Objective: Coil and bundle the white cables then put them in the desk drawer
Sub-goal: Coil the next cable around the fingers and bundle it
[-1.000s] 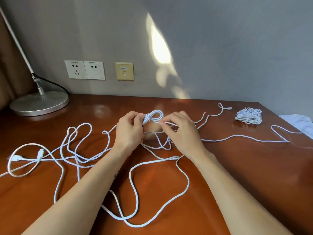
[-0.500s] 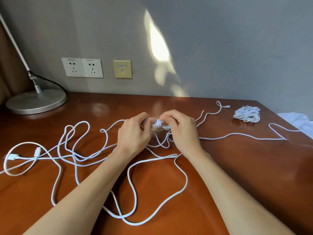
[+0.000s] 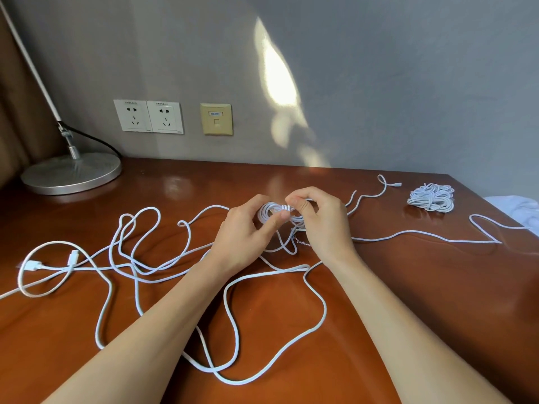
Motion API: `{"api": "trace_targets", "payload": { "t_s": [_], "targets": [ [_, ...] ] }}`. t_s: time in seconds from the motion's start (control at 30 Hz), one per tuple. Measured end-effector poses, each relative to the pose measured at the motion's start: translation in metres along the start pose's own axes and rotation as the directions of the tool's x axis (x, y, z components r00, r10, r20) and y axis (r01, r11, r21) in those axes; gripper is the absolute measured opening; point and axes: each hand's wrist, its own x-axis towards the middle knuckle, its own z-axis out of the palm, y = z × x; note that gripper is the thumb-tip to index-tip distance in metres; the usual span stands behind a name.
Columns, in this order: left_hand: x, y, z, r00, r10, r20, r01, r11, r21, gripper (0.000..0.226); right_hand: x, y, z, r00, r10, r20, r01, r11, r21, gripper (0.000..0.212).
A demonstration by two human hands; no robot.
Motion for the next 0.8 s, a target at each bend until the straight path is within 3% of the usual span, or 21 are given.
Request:
{"api": "trace_targets", "payload": {
  "t_s": [0.33, 0.5, 0.8],
  "targets": [
    [0.005, 0.002, -0.002, 0.988, -0.153, -0.017, 0.146, 0.967, -0.207, 0.013, -0.001, -0.005, 0.003, 0.999, -0.003, 0.034, 0.002, 0.999, 0.042, 0.011],
    [0.006, -0.003, -0.005, 0.987, -0.157, -0.029, 0.151, 0.979, -0.135, 0.011, 0.0, -0.007, 0.001, 0.991, -0.006, 0.133, 0.003, 1.0, 0.018, 0.015],
    [0.005, -0.004, -0.005, 0.989, -0.143, -0.027, 0.14, 0.986, -0.088, 0.018, 0.0, -0.015, -0.009, 0.946, -0.042, 0.322, 0.146, 0.942, -0.304, 0.018]
  ]
}}
